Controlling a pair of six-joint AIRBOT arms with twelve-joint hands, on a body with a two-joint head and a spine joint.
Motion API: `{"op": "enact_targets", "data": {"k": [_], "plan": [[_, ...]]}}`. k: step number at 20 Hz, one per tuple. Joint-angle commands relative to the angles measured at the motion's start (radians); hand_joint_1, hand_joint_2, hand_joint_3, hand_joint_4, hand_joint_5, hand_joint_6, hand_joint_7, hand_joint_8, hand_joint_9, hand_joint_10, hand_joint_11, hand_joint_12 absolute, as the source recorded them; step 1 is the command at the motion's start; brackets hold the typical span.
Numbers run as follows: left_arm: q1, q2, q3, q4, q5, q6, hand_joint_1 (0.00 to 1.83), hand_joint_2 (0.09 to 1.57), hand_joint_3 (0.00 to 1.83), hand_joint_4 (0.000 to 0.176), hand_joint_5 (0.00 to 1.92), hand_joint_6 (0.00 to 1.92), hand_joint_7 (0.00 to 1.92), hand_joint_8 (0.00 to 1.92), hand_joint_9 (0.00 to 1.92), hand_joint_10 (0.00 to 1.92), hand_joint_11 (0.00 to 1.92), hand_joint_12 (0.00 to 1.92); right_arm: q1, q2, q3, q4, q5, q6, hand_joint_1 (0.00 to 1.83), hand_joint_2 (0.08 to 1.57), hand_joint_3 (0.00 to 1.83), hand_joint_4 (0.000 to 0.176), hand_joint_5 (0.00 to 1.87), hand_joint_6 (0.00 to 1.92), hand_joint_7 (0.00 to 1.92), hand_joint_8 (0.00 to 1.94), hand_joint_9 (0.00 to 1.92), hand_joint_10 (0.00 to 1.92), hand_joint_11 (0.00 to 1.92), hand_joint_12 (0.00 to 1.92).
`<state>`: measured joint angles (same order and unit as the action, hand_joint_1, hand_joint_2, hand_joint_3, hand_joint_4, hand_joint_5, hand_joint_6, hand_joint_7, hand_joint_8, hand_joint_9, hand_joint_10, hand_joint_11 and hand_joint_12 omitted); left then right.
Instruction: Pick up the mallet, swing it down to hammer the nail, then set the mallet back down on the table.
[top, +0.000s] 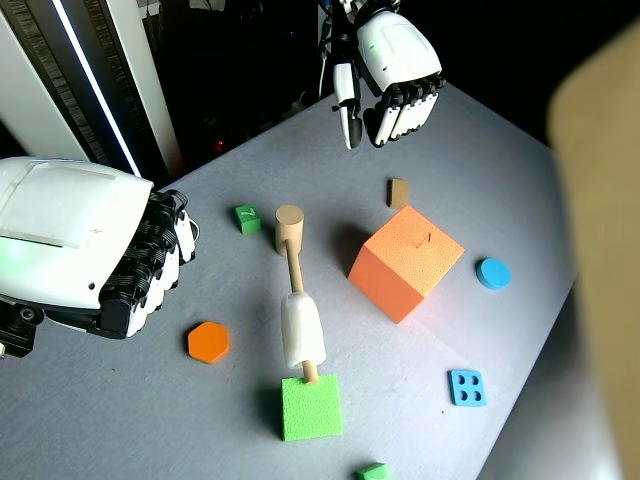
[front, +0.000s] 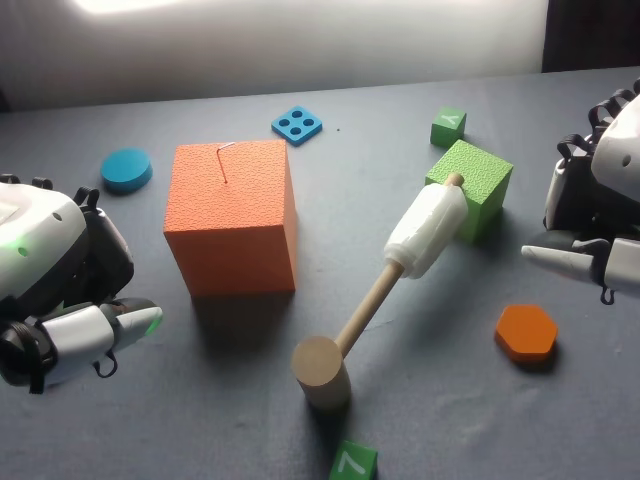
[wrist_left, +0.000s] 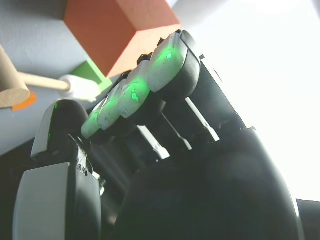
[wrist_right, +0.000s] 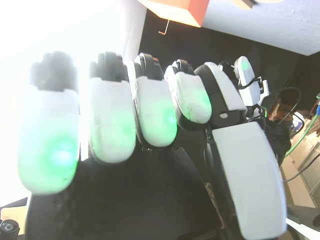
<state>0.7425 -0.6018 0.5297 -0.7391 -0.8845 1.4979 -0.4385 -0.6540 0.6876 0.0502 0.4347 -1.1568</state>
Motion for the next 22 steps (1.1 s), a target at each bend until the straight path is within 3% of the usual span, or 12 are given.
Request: {"op": "enact_targets", "data": {"k": [1, 2, 3, 8, 9, 13, 14, 16, 17, 19, 20, 22], "plan": [[-0.006, 0.003, 0.006, 0.042, -0.096, -0.003, 0.0, 1.03, 0.13, 0.0, 0.05, 0.05, 0.04, 0.04, 0.04, 0.05, 0.0, 0.21, 0.016, 0.006, -0.002, -0.001, 0.108, -0.005, 0.11, 1.06, 0.17, 0.0, 0.05, 0.01, 0.02, 0.0, 0.0, 0.01, 0.0, 0.0], [-0.006, 0.003, 0.005, 0.042, -0.092, -0.003, 0.0, 1.03, 0.13, 0.0, 0.05, 0.05, 0.04, 0.04, 0.04, 0.05, 0.0, 0.21, 0.016, 0.006, -0.002, -0.001, 0.108, -0.006, 0.11, 1.06, 0.17, 0.0, 0.05, 0.01, 0.02, 0.0, 0.0, 0.01, 0.0, 0.0], [-0.006, 0.003, 0.006, 0.042, -0.086, -0.002, 0.0, 1.08, 0.02, 0.0, 0.04, 0.01, 0.03, 0.01, 0.03, 0.01, 0.01, 0.09, 0.016, 0.006, -0.002, -0.001, 0.108, -0.007, 0.11, 1.16, 0.02, 0.0, 0.03, 0.0, 0.0, 0.0, 0.0, 0.0, 0.0, 0.0], [0.018, 0.005, 0.018, 0.049, -0.076, -0.02, 0.0, 1.07, 0.0, 0.0, 0.1, 0.01, 0.08, 0.01, 0.08, 0.0, 0.02, 0.13, 0.015, 0.007, -0.001, -0.001, 0.119, -0.021, 0.18, 1.16, 0.01, 0.0, 0.08, 0.02, 0.06, 0.01, 0.03, 0.01, 0.01, 0.01], [0.023, 0.005, 0.022, 0.062, -0.076, -0.029, 0.0, 1.06, 0.0, 0.0, 0.11, 0.0, 0.1, 0.0, 0.1, 0.0, 0.0, 0.22, 0.015, 0.006, -0.001, -0.001, 0.126, -0.028, 0.19, 1.16, 0.0, 0.0, 0.11, 0.01, 0.09, 0.02, 0.06, 0.01, 0.0, 0.11], [0.054, 0.005, 0.042, 0.153, -0.076, -0.1, 0.0, 1.1, 0.0, 0.0, 0.1, 0.0, 0.08, 0.0, 0.07, 0.0, 0.0, 0.2, 0.026, -0.002, 0.004, -0.016, 0.138, -0.055, 0.22, 1.17, 0.0, 0.0, 0.1, 0.0, 0.08, 0.0, 0.04, 0.0, 0.0, 0.12], [0.066, 0.004, 0.051, 0.191, -0.076, -0.136, 0.0, 1.1, 0.0, 0.0, 0.08, 0.0, 0.07, 0.0, 0.07, 0.0, 0.0, 0.21, 0.03, -0.009, 0.01, -0.042, 0.143, -0.054, 0.29, 1.15, 0.0, 0.0, 0.14, 0.0, 0.12, 0.0, 0.09, 0.01, 0.0, 0.3], [0.079, 0.003, 0.073, 0.259, -0.075, -0.193, 0.0, 1.1, 0.0, 0.0, 0.1, 0.01, 0.09, 0.01, 0.09, 0.0, 0.0, 0.24, 0.04, -0.024, 0.024, -0.101, 0.163, -0.04, 0.42, 1.12, 0.0, 0.0, 0.16, 0.0, 0.14, 0.0, 0.12, 0.01, 0.0, 0.43], [0.086, 0.003, 0.086, 0.294, -0.072, -0.227, 0.0, 1.1, 0.0, 0.0, 0.11, 0.01, 0.1, 0.0, 0.08, 0.0, 0.0, 0.21, 0.06, -0.035, 0.036, -0.149, 0.15, -0.024, 0.62, 1.08, 0.0, 0.0, 0.12, 0.0, 0.1, 0.0, 0.07, 0.0, 0.0, 0.28], [0.092, -0.013, 0.134, 0.4, -0.039, -0.323, 0.0, 1.1, 0.0, 0.0, 0.13, 0.01, 0.12, 0.0, 0.1, 0.0, 0.0, 0.24, 0.075, -0.05, 0.073, -0.265, 0.136, 0.103, 0.84, 1.04, 0.0, 0.0, 0.03, 0.0, 0.01, 0.0, 0.01, 0.0, 0.0, 0.03], [0.095, -0.02, 0.155, 0.443, -0.024, -0.363, 0.0, 1.09, 0.0, 0.0, 0.12, 0.0, 0.1, 0.0, 0.09, 0.0, 0.0, 0.24, 0.095, -0.063, 0.097, -0.334, 0.081, 0.189, 0.9, 1.02, 0.0, 0.0, 0.0, 0.0, 0.0, 0.0, 0.0, 0.0, 0.0, 0.01], [0.113, -0.041, 0.204, 0.542, -0.006, -0.468, 0.0, 1.1, 0.0, 0.0, 0.11, 0.0, 0.09, 0.0, 0.07, 0.0, 0.0, 0.22, 0.175, -0.1, 0.139, -0.35, -0.147, 0.242, 1.04, 0.99, 0.0, 0.0, 0.0, 0.0, 0.0, 0.0, 0.0, 0.0, 0.0, 0.0]]}}
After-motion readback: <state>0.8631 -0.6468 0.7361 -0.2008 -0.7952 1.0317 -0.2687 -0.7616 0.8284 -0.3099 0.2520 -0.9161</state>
